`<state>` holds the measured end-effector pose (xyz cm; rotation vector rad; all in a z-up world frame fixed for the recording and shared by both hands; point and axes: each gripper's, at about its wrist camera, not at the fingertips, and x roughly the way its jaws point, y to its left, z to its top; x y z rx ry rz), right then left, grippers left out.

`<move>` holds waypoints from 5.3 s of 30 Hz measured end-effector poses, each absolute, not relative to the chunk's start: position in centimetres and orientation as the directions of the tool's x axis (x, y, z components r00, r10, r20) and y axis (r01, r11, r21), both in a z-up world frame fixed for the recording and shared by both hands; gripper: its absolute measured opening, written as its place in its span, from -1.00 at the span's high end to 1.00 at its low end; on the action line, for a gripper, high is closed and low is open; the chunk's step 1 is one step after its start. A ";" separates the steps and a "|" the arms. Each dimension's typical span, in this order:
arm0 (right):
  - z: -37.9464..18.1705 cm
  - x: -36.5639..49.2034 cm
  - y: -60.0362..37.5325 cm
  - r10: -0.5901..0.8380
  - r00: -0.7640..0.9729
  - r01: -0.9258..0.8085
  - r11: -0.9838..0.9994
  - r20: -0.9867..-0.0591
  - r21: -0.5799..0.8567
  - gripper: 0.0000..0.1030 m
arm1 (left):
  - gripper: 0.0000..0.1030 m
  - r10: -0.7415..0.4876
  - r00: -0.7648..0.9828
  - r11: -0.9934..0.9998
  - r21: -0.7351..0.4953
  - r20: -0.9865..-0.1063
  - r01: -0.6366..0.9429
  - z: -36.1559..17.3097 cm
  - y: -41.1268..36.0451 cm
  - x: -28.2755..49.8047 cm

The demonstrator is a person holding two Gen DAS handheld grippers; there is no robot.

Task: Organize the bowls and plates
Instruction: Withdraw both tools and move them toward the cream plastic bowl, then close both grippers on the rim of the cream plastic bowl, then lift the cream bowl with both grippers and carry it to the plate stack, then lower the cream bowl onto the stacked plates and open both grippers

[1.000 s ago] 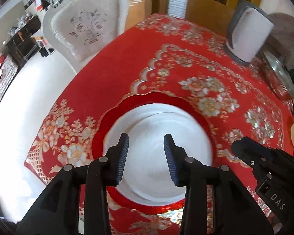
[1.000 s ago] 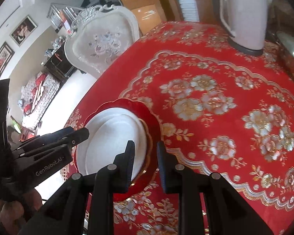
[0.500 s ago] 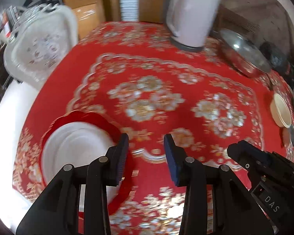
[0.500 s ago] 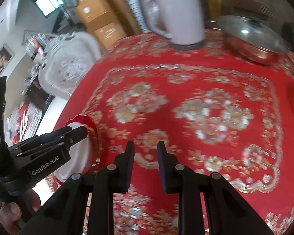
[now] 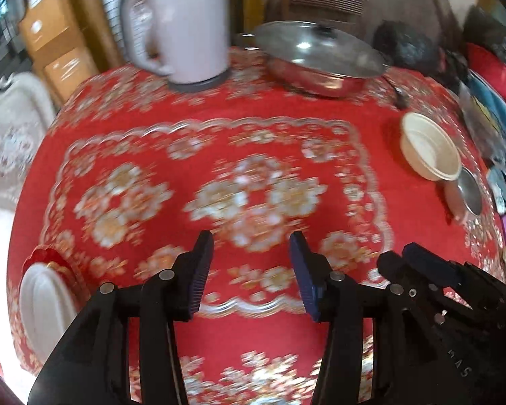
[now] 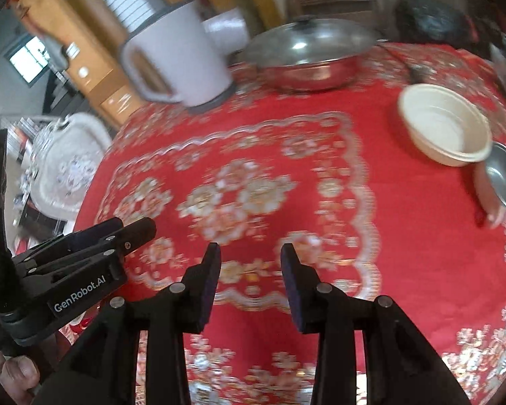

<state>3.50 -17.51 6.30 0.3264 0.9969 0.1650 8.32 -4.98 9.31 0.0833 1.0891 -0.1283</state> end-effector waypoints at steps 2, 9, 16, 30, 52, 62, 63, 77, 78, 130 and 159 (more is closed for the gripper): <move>6.4 3.4 -19.2 0.266 0.546 0.036 0.940 -0.794 0.340 0.29 | 0.00 -0.080 0.454 0.984 0.002 -0.887 0.178 9.2 -6.9 8.8; 6.7 3.6 -25.0 0.217 0.575 0.113 0.934 -0.789 0.339 0.22 | 0.00 -0.138 0.444 0.966 -0.021 -0.885 0.257 9.4 -13.3 10.5; 7.9 5.1 -31.7 0.181 0.614 0.182 0.915 -0.768 0.361 0.22 | -0.05 -0.173 0.427 0.956 -0.048 -0.887 0.289 9.9 -18.0 14.4; 7.3 10.4 -42.0 0.177 0.606 0.312 0.844 -0.775 0.437 0.12 | -0.18 -0.200 0.316 0.948 -0.102 -0.927 0.301 7.6 -25.8 21.6; 2.1 15.2 -43.1 0.237 0.488 0.272 0.874 -0.840 0.404 0.14 | -0.22 -0.255 0.115 0.944 -0.222 -0.960 0.242 0.7 -28.2 24.7; 1.8 15.2 -41.4 0.240 0.484 0.221 0.897 -0.841 0.383 0.83 | 0.67 -0.188 0.131 0.957 -0.152 -0.973 0.246 0.0 -26.7 24.4; 1.9 15.1 -41.1 0.254 0.483 0.215 0.893 -0.838 0.394 0.83 | 0.67 -0.190 0.131 0.958 -0.155 -0.973 0.242 0.1 -26.2 24.3; 3.1 11.4 -33.6 0.323 0.482 0.132 0.892 -0.814 0.432 0.83 | 0.67 -0.166 0.208 0.974 -0.127 -0.964 0.190 3.2 -17.7 17.4; 3.1 11.0 -33.2 0.334 0.478 0.124 0.890 -0.812 0.439 0.83 | 0.67 -0.164 0.213 0.975 -0.126 -0.963 0.183 3.3 -17.1 16.9; 7.6 6.4 6.7 0.568 0.250 -0.500 0.769 -0.784 0.398 0.76 | 0.67 0.100 0.399 0.903 -0.086 -0.912 -0.422 10.8 22.0 -1.8; 3.8 5.8 13.9 0.553 0.189 -0.551 0.743 -0.811 0.379 0.63 | 0.53 0.182 0.355 0.850 -0.035 -0.917 -0.525 7.9 27.8 -4.6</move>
